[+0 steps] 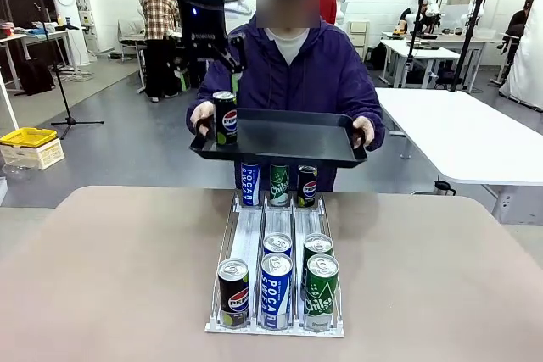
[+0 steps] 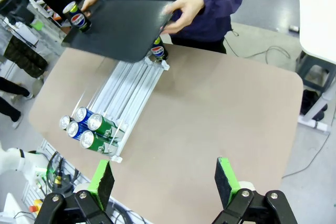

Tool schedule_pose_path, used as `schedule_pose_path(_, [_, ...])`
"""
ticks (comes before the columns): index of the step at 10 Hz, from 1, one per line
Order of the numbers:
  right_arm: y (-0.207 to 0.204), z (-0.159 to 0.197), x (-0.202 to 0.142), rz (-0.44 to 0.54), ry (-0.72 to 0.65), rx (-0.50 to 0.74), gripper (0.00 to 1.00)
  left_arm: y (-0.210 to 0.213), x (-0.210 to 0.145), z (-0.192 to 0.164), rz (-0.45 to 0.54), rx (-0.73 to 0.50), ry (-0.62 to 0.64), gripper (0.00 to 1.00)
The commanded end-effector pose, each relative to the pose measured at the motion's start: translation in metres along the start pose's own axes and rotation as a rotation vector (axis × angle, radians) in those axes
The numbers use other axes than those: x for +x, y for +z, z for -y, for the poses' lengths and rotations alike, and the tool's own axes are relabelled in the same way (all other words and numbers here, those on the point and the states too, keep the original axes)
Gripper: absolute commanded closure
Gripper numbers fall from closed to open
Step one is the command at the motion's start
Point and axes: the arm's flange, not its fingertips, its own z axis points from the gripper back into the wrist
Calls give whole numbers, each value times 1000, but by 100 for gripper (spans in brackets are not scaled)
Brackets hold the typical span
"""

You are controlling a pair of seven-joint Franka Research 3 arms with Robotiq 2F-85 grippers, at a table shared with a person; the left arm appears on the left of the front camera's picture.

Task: Retrieve and hand over the desired beverage to the person.
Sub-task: Place the picked can on the Handle tray extended by the person.

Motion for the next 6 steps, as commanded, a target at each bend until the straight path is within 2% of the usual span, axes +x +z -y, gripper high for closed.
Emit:
schedule_pose_path(1, [0,0,-1,1,10,17,0,15,-60,-2,35,29,-138,0])
schedule_pose_path(3, [0,0,-1,1,10,17,0,15,-96,1,19,25,-212,0])
schedule_pose_path(6, [0,0,-1,1,10,17,0,1,-118,-8,-30,-10,-196,0])
